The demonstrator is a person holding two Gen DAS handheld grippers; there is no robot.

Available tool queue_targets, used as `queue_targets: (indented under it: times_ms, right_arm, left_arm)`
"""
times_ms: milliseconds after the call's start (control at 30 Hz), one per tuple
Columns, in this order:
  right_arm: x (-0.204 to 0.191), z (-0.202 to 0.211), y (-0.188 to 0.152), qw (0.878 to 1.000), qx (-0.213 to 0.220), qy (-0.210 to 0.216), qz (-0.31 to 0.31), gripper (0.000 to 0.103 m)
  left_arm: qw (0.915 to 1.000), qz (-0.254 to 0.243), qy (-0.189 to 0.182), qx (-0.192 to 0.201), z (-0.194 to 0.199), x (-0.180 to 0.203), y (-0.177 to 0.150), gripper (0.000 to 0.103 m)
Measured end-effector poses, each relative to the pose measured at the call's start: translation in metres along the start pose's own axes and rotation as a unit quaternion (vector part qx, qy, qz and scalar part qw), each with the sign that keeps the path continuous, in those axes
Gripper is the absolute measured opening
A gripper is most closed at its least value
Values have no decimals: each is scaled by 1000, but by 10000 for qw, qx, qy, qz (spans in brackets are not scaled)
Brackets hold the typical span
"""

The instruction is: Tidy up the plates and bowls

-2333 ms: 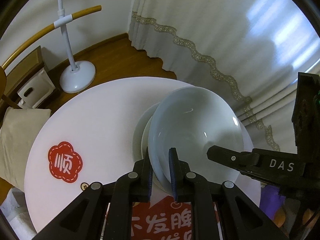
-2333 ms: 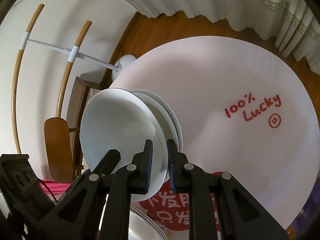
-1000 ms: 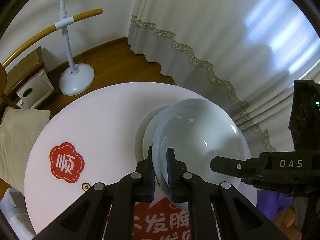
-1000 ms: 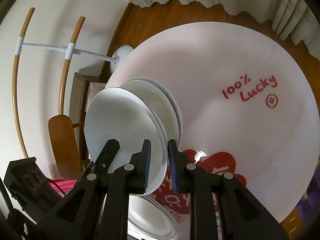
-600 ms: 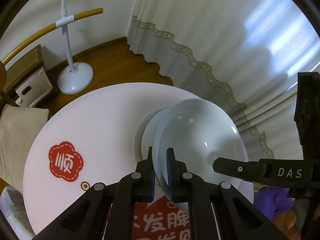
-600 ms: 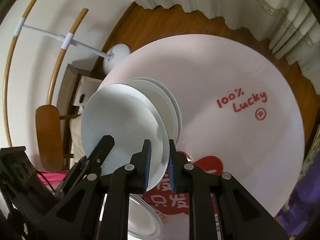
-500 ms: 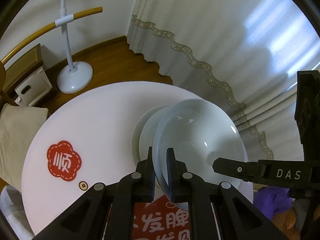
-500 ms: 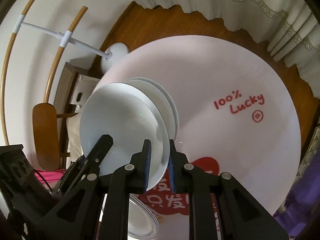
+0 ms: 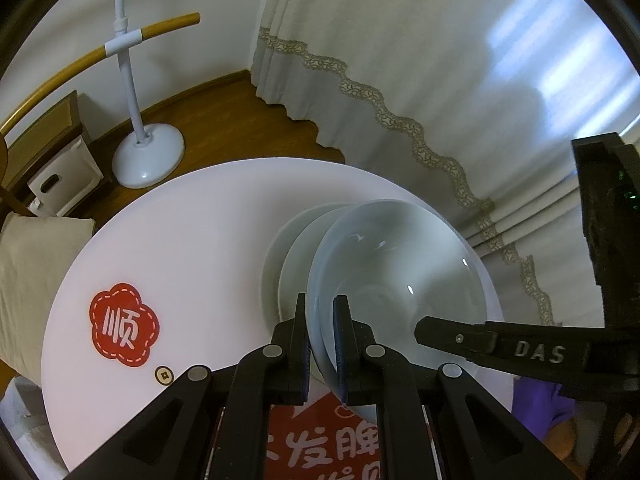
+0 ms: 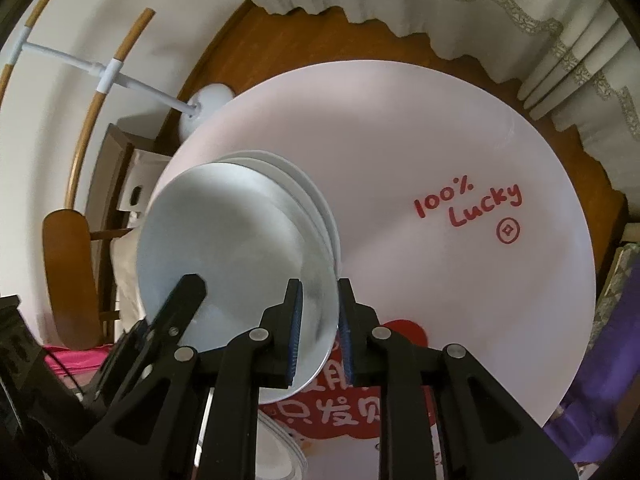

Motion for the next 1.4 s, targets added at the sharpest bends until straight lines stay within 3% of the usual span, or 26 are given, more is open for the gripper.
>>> queue_targets:
  times_ms: [267,633,1400]
  right_arm:
    - [-1,-11,3,9999,5,80,-88,19]
    - [-5,-18,12,9983,155,505,-236,21]
    - [2,-25,18,9917,166,1212,-389,23]
  left_arm:
    - [10000,-3,61,-26,-4,-5,2,7]
    - [9998,-146,98,-22,-10,-5,12,6]
    - [9999,92,-55,-129,-2,-8,5,14]
Point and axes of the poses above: each gripper's, at about its wrist camera, not at the fingertips, and z roughly against the way its jaws point, x to its right, y to its top, the point moved 10 cm from there along -z, roughly the way its jaws point, and after that the axes turned 7 degrees about -y, right-handed, at the moved point
